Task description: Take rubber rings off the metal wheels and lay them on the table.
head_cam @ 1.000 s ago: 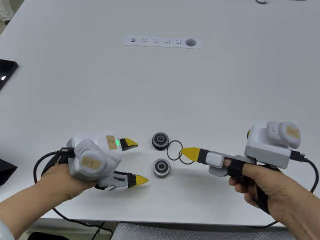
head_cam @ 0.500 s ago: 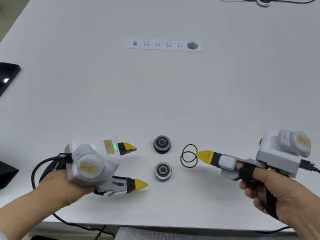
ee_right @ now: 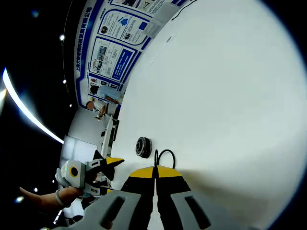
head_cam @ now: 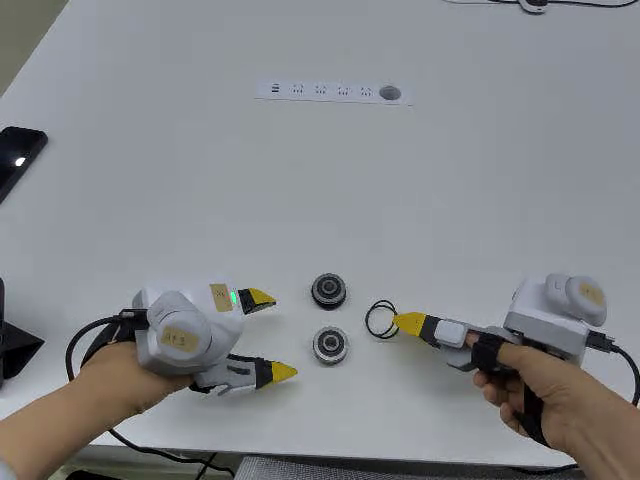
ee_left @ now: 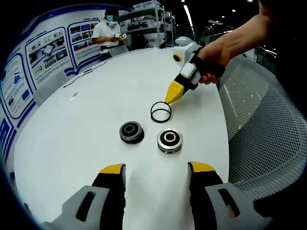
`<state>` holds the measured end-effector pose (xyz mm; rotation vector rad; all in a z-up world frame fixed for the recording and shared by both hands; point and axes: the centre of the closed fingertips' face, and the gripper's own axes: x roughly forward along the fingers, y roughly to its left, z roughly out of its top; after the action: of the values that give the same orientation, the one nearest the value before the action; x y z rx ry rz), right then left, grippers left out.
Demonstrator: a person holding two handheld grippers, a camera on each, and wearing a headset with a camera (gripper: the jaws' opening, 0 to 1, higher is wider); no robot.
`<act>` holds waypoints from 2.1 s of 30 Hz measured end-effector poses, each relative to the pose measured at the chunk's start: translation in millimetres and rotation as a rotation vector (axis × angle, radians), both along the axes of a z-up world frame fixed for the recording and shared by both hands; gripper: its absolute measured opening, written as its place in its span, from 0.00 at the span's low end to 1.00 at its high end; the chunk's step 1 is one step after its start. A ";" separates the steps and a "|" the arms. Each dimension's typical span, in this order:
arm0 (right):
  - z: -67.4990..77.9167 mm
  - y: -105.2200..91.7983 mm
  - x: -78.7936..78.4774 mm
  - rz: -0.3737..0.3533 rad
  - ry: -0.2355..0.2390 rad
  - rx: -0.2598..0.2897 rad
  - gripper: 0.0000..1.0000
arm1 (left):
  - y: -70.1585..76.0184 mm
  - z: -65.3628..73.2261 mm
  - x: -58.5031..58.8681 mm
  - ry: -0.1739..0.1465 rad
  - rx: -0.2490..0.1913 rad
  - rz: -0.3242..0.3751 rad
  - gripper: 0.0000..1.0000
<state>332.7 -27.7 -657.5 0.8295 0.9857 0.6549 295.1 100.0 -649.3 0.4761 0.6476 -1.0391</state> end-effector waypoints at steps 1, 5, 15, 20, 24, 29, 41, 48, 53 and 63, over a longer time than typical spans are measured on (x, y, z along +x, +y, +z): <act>-0.6 -0.5 0.3 -0.002 -0.001 -0.005 0.02 | 0.0 0.1 0.0 -0.001 0.001 -0.001 0.53; -3.5 -1.6 2.3 -0.005 -0.007 -0.019 0.02 | 0.0 0.4 0.0 0.000 0.000 0.001 0.53; -6.7 -0.9 0.8 0.087 -0.087 -0.159 0.06 | -1.4 1.4 0.5 -0.003 -0.001 -0.001 0.53; -2.9 1.7 -0.5 0.148 -0.137 -0.232 0.07 | -2.0 0.4 0.7 -0.004 0.002 -0.006 0.53; -5.0 1.5 -1.6 0.207 -0.181 -0.305 0.08 | -3.3 1.3 0.1 -0.003 0.000 -0.006 0.52; -3.9 2.2 -2.4 0.283 -0.243 -0.382 0.10 | -2.9 0.4 0.4 -0.005 0.003 -0.011 0.52; -9.6 2.9 -9.8 0.529 -0.394 -0.602 0.17 | -4.8 1.2 0.0 -0.006 0.002 -0.012 0.52; -7.9 3.6 -14.4 0.627 -0.470 -0.704 0.20 | -3.7 1.1 0.3 -0.007 0.002 -0.011 0.52; -4.6 2.0 -13.4 0.635 -0.491 -0.720 0.21 | -3.5 1.1 1.0 -0.010 0.001 -0.011 0.51; 22.4 9.6 -2.8 0.472 -0.498 -0.596 0.19 | -3.9 7.5 6.8 -0.021 -0.009 0.005 0.50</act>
<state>329.9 -18.1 -635.1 -0.1061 0.8458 0.8545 302.0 96.1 -641.8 0.4763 0.6250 -1.0308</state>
